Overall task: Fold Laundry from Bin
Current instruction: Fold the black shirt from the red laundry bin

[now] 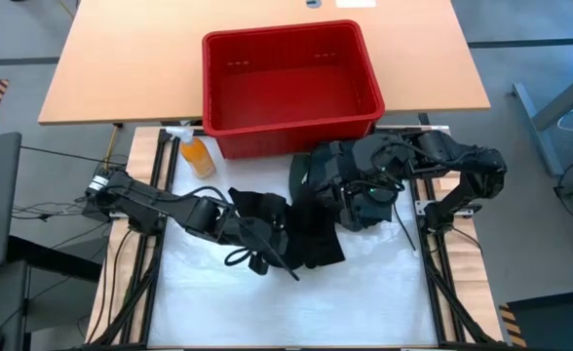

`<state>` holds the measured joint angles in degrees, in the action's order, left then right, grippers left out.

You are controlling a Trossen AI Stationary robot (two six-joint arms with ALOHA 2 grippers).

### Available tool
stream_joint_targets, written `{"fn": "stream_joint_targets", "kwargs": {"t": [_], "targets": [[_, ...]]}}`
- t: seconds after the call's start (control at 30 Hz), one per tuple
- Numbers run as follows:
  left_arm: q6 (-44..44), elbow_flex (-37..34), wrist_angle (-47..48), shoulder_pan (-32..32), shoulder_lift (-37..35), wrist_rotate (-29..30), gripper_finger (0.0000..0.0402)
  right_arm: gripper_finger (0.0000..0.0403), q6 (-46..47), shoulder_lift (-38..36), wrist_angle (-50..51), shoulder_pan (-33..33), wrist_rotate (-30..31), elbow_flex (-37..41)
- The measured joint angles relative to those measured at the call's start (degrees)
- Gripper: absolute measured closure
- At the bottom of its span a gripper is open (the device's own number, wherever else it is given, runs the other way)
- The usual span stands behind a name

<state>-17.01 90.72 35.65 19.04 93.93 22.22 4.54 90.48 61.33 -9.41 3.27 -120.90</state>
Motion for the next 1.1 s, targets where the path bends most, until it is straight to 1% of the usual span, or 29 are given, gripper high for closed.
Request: {"fn": "stream_joint_targets", "kwargs": {"t": [0.07,0.1,0.2,0.23,0.27,0.4,0.5,0.57,0.67,0.83,0.9,0.97,1.03,1.1], "targets": [[1.9,0.0,0.3,0.1,0.0,-1.4,0.0267,0.0381,0.0,0.0,0.6,0.0,1.3,0.0],[2.9,0.0,0.5,0.3,0.0,-1.3,0.0287,0.0381,0.0,0.0,0.9,0.0,2.1,0.0],[6.6,0.0,3.9,0.3,-0.2,-0.6,0.0371,0.0382,0.0,0.0,1.9,0.6,3.6,0.0],[8.5,0.0,5.2,0.0,-0.2,-0.8,0.0384,0.0382,0.1,0.0,2.0,0.9,4.0,0.0],[10.2,0.0,6.5,-0.2,-0.2,-1.0,0.039,0.0382,0.2,0.0,2.3,1.2,4.2,0.0],[13.6,-0.1,8.3,0.3,-1.6,-1.4,0.0399,0.0382,0.2,-1.1,4.0,3.7,4.6,0.1],[15.1,1.3,9.0,1.8,-5.5,-0.4,0.04,0.0382,0.2,-3.4,3.8,6.9,6.7,0.1],[15.3,2.4,8.6,2.9,-9.3,1.8,0.0401,0.0382,0.8,-5.3,1.7,9.3,8.3,0.1],[14.7,3.9,5.4,5.4,-16.4,8.2,0.0401,0.0382,4.1,-8.4,-3.3,13.5,10.1,0.1],[10.9,3.7,-4.5,11.2,-29.4,22.7,0.0401,0.0382,8.8,-13.0,-11.5,19.4,10.9,0.0],[9.3,3.2,-7.2,13.2,-33.0,26.3,0.0401,0.0382,8.9,-14.4,-13.6,20.7,11.5,0.0],[7.5,3.0,-9.8,14.3,-35.1,27.1,0.0401,0.0382,8.7,-15.4,-15.3,21.2,11.5,0.0],[4.6,3.0,-13.3,14.8,-35.5,26.7,0.0401,0.0382,8.1,-16.3,-16.9,21.1,10.8,0.0],[0.3,2.9,-18.5,14.8,-35.4,24.2,0.0401,0.0382,7.7,-17.1,-19.1,20.5,10.1,0.0]]}}
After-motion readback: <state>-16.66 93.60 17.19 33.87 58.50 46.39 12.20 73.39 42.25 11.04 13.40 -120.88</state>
